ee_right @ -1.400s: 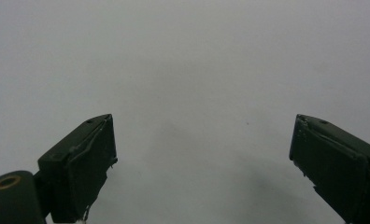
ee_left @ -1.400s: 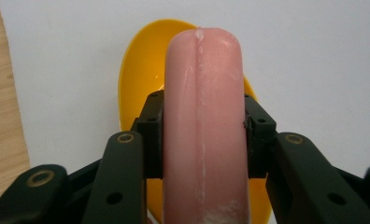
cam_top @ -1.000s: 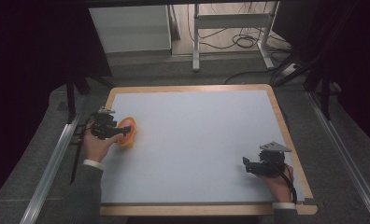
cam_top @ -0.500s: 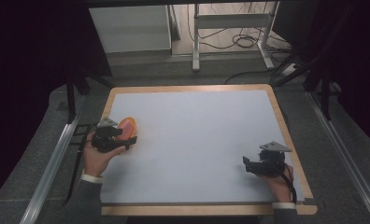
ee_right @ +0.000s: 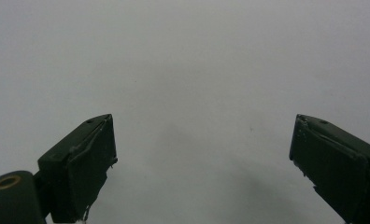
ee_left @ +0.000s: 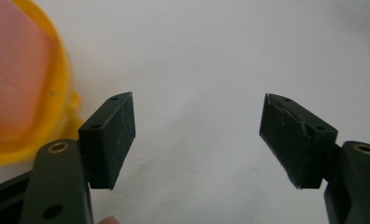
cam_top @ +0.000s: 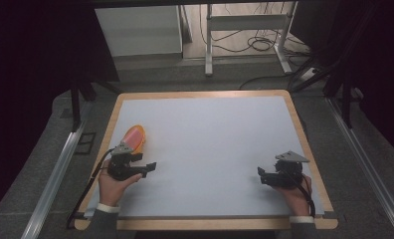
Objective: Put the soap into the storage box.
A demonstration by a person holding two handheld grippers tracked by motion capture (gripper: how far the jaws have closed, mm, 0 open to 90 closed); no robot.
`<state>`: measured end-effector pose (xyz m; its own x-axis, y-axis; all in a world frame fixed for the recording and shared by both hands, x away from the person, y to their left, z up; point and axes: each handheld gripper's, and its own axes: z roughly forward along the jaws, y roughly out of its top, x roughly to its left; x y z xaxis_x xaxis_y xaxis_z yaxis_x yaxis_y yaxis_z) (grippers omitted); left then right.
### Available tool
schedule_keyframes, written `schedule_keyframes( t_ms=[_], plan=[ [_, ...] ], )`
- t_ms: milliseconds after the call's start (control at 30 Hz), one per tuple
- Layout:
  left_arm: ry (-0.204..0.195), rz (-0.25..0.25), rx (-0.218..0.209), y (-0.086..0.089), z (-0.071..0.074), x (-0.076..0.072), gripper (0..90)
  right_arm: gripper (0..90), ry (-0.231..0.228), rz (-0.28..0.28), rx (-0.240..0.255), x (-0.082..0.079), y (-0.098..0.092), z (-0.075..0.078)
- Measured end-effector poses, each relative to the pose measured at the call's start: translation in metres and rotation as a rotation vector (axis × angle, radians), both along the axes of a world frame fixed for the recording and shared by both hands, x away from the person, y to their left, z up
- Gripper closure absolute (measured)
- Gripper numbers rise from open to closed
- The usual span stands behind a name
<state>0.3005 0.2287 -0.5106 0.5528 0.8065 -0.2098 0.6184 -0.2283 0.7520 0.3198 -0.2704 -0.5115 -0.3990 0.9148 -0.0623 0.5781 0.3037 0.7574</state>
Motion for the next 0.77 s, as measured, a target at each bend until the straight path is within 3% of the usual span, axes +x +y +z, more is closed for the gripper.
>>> schedule_keyframes(
  t_ms=[100,200,300,767],
  plan=[
    [0.023,-0.02,0.043,-0.005,-0.01,-0.002,27.5,6.9,-0.008,0.0,-0.002,0.0,0.0,0.001],
    [0.045,-0.022,0.036,-0.008,-0.018,-0.004,27.8,6.9,-0.014,0.003,0.001,-0.001,0.0,0.002],
    [0.055,-0.028,0.056,-0.011,-0.023,-0.004,27.7,6.9,-0.021,0.002,0.0,-0.001,0.001,0.003],
    [0.05,-0.038,0.041,-0.008,-0.022,0.0,26.5,6.9,-0.044,0.03,0.026,-0.003,0.008,0.007]
  ],
)
